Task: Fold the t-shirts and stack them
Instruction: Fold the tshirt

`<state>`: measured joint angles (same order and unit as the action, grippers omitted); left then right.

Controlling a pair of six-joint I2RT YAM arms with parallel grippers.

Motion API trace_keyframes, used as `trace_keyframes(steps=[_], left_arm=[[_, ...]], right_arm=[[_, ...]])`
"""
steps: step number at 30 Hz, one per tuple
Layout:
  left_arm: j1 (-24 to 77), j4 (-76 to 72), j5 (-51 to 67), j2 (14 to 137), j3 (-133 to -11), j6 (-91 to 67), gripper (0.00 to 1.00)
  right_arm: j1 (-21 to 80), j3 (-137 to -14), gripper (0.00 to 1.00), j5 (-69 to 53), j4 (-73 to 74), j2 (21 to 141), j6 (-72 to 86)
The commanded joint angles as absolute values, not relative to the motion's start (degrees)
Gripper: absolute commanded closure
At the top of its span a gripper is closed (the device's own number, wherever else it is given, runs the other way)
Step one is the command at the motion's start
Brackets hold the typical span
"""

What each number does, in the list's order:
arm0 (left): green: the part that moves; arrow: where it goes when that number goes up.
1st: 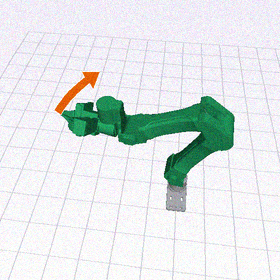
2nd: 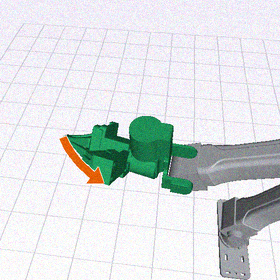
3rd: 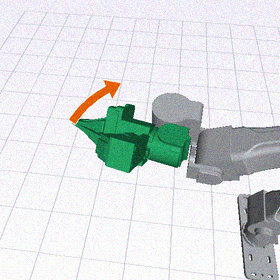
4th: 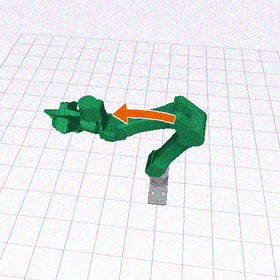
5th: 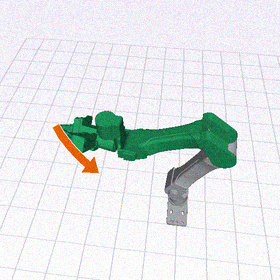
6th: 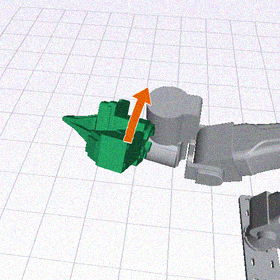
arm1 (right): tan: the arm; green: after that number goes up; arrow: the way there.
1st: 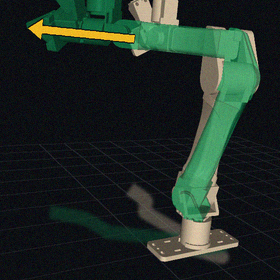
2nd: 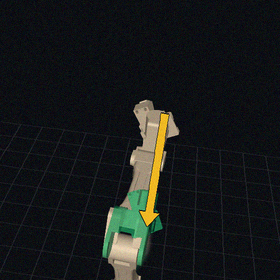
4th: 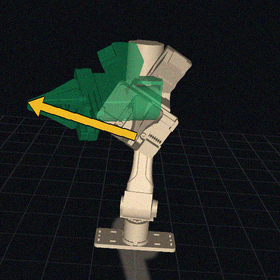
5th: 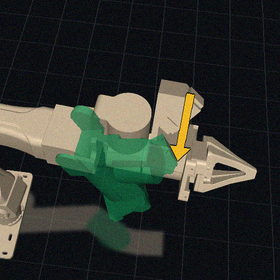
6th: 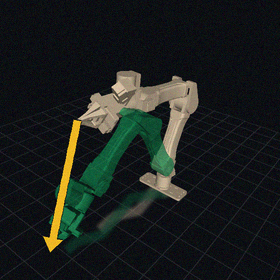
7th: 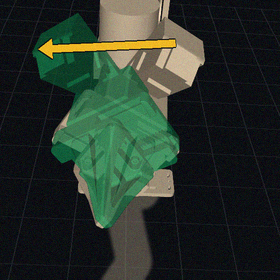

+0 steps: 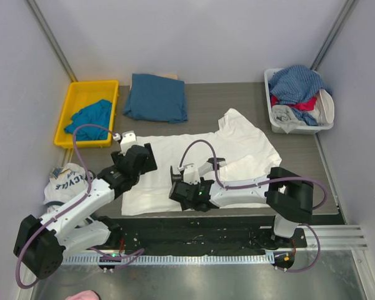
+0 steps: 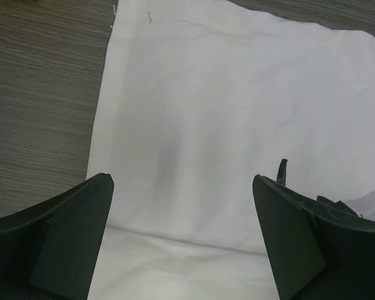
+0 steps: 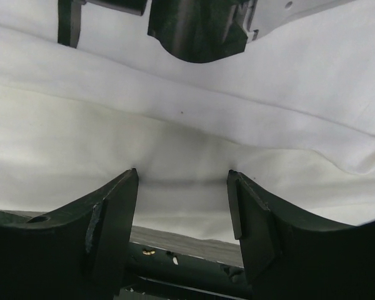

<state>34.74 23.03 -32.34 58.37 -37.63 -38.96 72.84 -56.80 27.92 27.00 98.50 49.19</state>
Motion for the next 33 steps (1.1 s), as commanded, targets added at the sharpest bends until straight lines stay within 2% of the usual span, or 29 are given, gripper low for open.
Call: trace_keyframes(steps=[1,5,6,7,10,17,24,33], left_arm=[[34.19,21.89,-33.84,58.09,-37.88,-38.59,0.00],[30.60,19.52,-31.74,60.29,-39.72,-35.52,0.00],[28.93,18.90,-30.34,62.21,-40.34,-35.07,0.00],[24.74,17.68,-25.88,63.36,-41.82,-34.20,0.00],[17.50,17.49,-19.79,70.38,-46.90,-33.84,0.00],[14.68,14.86,-21.27,86.20,-59.75,-29.71,0.00],[12.22,16.26,-21.62,100.27,-70.56,-29.18,0.12],[7.56,15.73,-18.73,108.37,-73.39,-31.81,0.25]], right_arm=[[73.21,-56.95,0.34,32.23,33.92,94.05,50.54],[72.43,-63.00,0.34,38.75,35.77,90.36,47.65],[71.73,-63.80,0.20,40.06,36.21,88.96,47.55],[69.72,-64.33,0.19,41.21,36.04,88.42,47.03],[61.13,-66.27,0.18,39.65,35.51,86.93,42.55],[42.38,-69.16,0.17,30.86,30.32,84.11,30.33],[38.32,-68.82,0.18,27.86,29.10,84.55,28.65],[36.30,-65.13,0.18,25.93,27.77,84.02,28.83]])
